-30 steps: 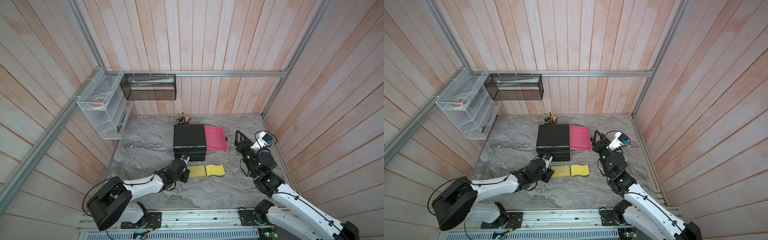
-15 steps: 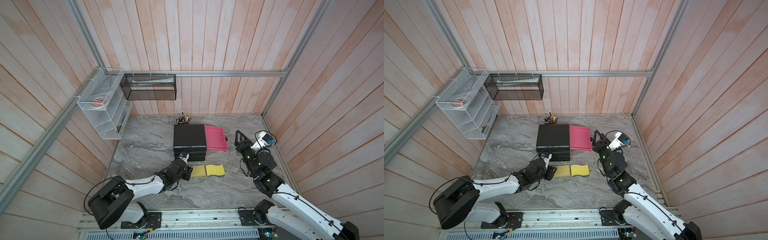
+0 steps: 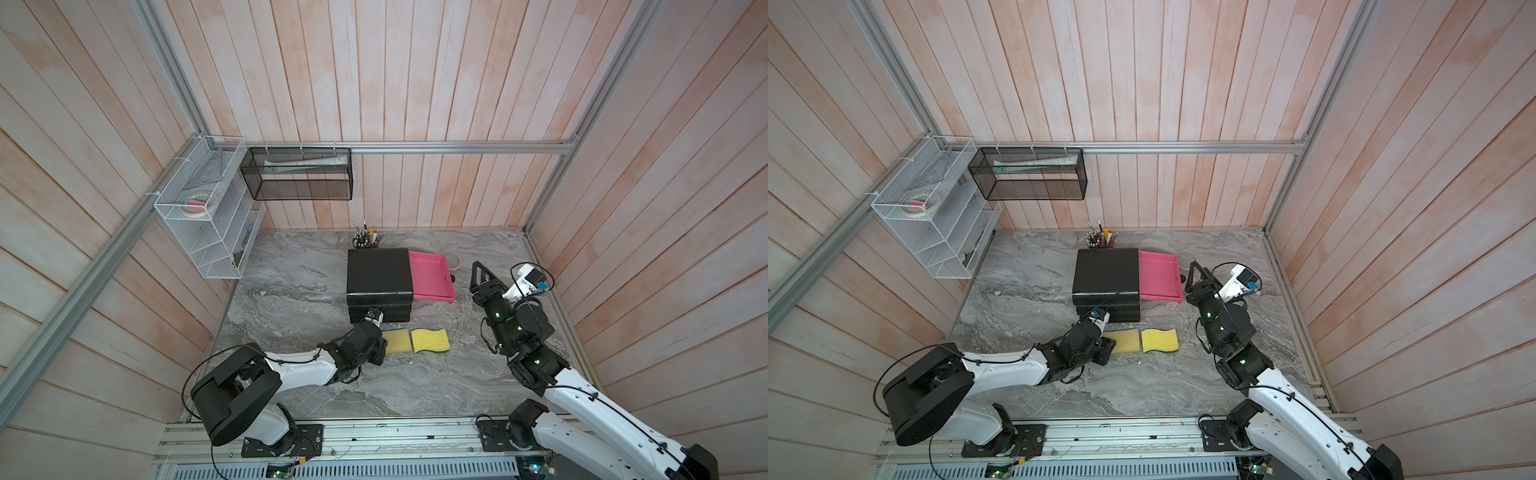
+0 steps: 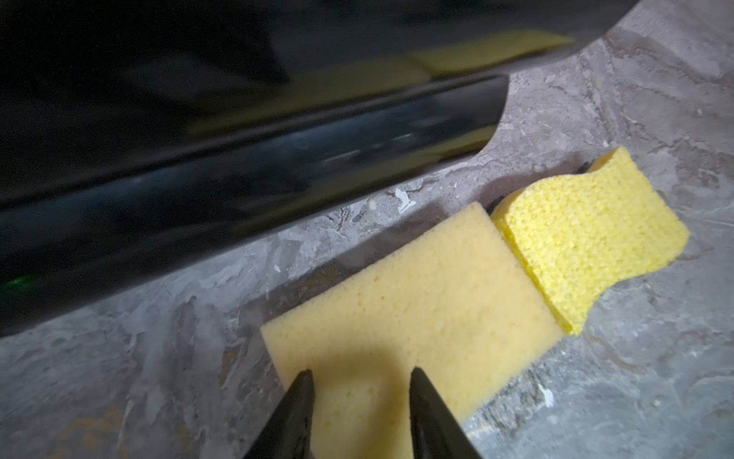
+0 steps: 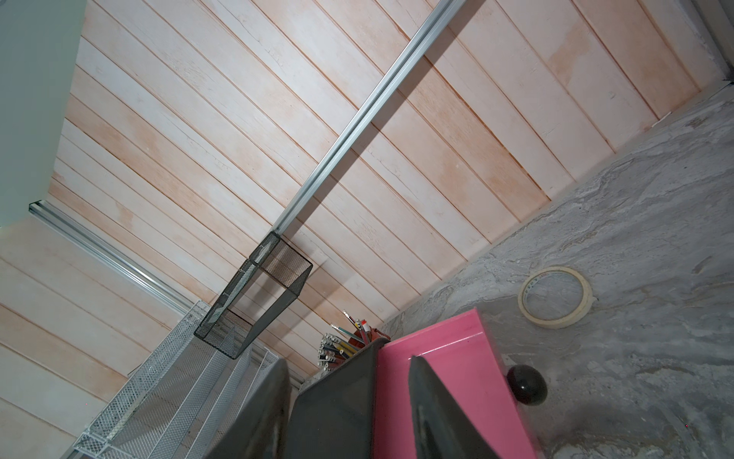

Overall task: Take the sponge out of the drawer
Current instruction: Place the sponge at the center of the board.

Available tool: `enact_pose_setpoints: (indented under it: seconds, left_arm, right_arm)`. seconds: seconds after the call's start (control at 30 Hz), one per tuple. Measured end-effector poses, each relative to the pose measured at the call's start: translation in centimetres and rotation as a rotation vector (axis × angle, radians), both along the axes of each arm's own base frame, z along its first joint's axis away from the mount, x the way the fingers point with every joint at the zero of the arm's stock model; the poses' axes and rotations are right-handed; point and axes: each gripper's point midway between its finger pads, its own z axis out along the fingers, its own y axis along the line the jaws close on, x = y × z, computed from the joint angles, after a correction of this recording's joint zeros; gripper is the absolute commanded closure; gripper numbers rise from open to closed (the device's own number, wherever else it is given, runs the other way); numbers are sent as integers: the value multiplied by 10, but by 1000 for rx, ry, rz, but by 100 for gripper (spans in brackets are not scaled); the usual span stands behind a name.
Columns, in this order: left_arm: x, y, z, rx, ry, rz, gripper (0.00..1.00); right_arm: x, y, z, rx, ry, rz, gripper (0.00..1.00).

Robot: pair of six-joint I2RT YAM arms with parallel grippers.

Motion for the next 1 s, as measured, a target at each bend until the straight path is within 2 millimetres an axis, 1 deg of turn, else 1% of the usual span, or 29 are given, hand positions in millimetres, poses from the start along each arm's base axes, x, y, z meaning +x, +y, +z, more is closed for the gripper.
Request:
enact_pose_setpoints:
  seconds: [0.3, 0.63, 1.0]
  left_arm:
    - [0, 7, -3, 82, -21, -13, 58]
    - [-5, 2, -4, 115, -44, -74, 59]
    - [-7, 3, -3, 125, -45, -78, 58]
  right_arm:
    - [1, -2, 0, 0, 0, -6, 50]
    - [2, -4, 0, 1, 0, -12, 50]
    - [3, -7, -3, 3, 7, -23, 50]
